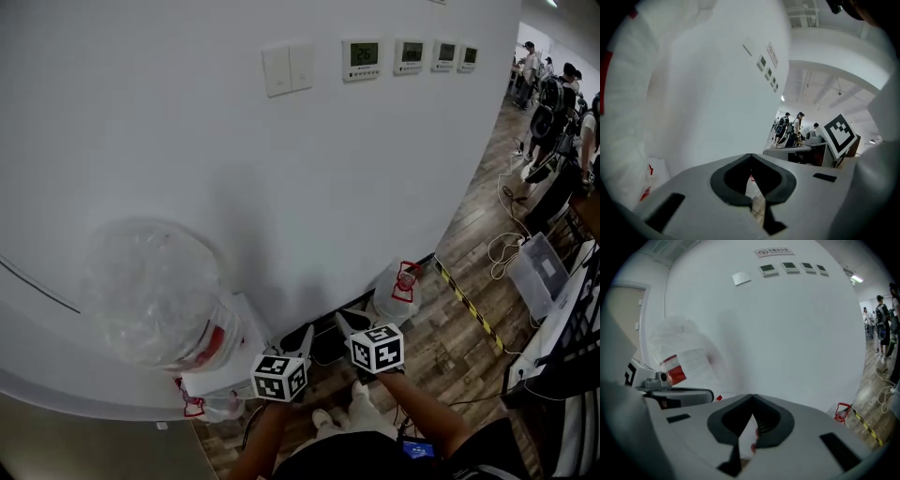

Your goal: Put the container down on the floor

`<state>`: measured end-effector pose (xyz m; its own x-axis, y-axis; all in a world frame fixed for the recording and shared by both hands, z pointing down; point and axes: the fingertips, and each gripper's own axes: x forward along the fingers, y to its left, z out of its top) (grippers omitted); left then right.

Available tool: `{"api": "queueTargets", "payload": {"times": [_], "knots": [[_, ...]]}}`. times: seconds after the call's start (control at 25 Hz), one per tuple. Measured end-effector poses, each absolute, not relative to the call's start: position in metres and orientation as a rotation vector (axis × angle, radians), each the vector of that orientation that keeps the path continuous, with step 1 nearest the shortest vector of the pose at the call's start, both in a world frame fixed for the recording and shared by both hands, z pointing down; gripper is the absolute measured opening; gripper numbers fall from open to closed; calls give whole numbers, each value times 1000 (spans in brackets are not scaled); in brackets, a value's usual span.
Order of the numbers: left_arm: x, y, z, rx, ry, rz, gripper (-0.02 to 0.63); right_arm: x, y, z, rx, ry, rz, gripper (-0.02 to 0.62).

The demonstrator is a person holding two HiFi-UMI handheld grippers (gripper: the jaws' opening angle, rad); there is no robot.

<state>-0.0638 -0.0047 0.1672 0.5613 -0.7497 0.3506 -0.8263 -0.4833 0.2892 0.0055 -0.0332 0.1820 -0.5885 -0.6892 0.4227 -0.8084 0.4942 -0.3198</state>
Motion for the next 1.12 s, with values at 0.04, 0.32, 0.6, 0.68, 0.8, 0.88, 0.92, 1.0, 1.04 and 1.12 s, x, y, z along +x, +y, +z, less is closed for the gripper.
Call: {"api": "queueTargets", "payload": {"times": [0.04,0.32,0.6,0.68,0.8,0.88,0.92,1.0,1.04,1.12], "knots": [[-66,-2,162,2388,-1279,235,15,3,-30,177,1279,-2511,705,31],[-85,12,136,2435,-1335,159,15,-3,-20,152,1321,-2548,568,31],[-93,18,97,2473,-1403,59,15,-6,-17,107,1297,-2620,427,31],[-88,19,86,2490,-1421,45,15,-2,-17,95,1301,-2652,406,31],[-77,21,72,2506,-1461,41,15,10,-14,78,1300,-2701,389,31],[-69,23,62,2505,-1495,30,15,19,-11,68,1299,-2710,363,31],[-65,24,56,2506,-1515,21,15,23,-10,62,1300,-2713,350,31],[-58,29,45,2509,-1555,7,15,31,-4,53,1297,-2728,336,29],[-54,32,41,2511,-1571,1,15,35,-1,49,1295,-2739,332,29],[-45,39,37,2513,-1588,-7,15,44,6,43,1290,-2760,323,29]]}}
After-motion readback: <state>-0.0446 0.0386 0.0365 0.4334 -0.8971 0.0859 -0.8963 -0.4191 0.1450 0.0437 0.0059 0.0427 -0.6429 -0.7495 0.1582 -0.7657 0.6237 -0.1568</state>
